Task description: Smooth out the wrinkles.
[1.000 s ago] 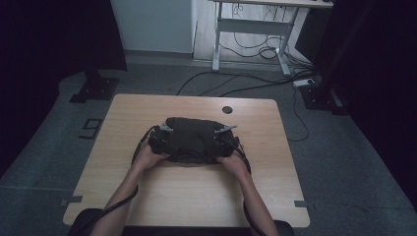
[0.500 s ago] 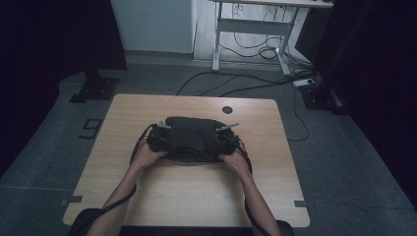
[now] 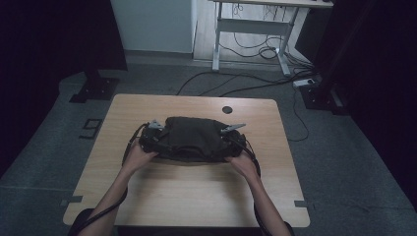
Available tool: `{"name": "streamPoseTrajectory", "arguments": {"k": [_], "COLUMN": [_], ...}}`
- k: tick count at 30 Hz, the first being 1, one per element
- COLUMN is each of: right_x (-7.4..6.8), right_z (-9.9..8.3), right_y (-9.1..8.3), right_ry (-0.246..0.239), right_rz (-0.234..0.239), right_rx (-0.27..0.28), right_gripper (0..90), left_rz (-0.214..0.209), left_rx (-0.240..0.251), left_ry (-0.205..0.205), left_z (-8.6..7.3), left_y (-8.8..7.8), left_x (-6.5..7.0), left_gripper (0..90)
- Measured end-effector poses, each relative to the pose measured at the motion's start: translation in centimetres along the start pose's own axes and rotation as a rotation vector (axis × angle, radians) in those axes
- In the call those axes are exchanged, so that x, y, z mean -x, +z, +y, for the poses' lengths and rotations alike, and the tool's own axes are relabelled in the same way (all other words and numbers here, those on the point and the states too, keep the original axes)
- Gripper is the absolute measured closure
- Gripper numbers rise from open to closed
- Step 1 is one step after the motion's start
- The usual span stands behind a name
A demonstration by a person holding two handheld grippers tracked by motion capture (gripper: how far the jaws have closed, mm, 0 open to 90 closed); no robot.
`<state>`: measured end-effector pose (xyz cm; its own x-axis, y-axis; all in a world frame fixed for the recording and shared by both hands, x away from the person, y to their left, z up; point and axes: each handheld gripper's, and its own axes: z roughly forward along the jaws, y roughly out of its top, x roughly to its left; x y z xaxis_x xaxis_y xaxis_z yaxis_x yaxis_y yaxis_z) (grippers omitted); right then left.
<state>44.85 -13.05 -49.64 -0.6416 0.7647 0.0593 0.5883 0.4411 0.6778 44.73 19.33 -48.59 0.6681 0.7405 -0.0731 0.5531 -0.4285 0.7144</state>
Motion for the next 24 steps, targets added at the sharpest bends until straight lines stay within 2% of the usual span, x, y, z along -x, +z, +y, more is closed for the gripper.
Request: {"name": "streamPoseTrajectory", "arguments": {"k": [6, 9, 13, 17, 18, 19, 20, 24], "right_x": [-0.7, -1.2, -1.6, -1.8, -1.9, -1.9, -1.9, -2.2], "right_z": [-0.1, -0.3, -1.0, -2.0, -2.3, -2.6, -2.6, -4.4], "right_y": [-1.4, -2.5, -3.6, -4.7, -5.0, -5.2, -5.2, -6.0], "right_ry": [-0.028, -0.049, -0.062, -0.052, -0.049, -0.043, -0.043, -0.039], "right_rz": [0.003, 0.001, 0.006, 0.010, 0.011, 0.014, 0.014, 0.008], "right_rx": [0.010, 0.028, 0.042, 0.057, 0.060, 0.065, 0.065, 0.077], "right_gripper": [0.0, 0.0, 0.0, 0.0, 0.0, 0.0, 0.0, 0.0], "left_rz": [0.013, 0.029, 0.033, 0.040, 0.040, 0.045, 0.045, 0.043], "left_rx": [0.013, 0.026, 0.025, 0.016, 0.016, 0.007, 0.007, -0.006], "left_ry": [0.030, 0.066, 0.080, 0.095, 0.095, 0.098, 0.098, 0.088], "left_z": [-0.2, -0.7, -1.3, -3.0, -3.0, -3.8, -3.8, -5.9], "left_y": [-1.7, -2.9, -3.6, -4.2, -4.2, -4.3, -4.3, -4.3], "left_x": [0.8, 1.5, 1.8, 2.3, 2.3, 2.4, 2.4, 2.6], "left_gripper": [0.0, 0.0, 0.0, 0.0, 0.0, 0.0, 0.0, 0.0]}}
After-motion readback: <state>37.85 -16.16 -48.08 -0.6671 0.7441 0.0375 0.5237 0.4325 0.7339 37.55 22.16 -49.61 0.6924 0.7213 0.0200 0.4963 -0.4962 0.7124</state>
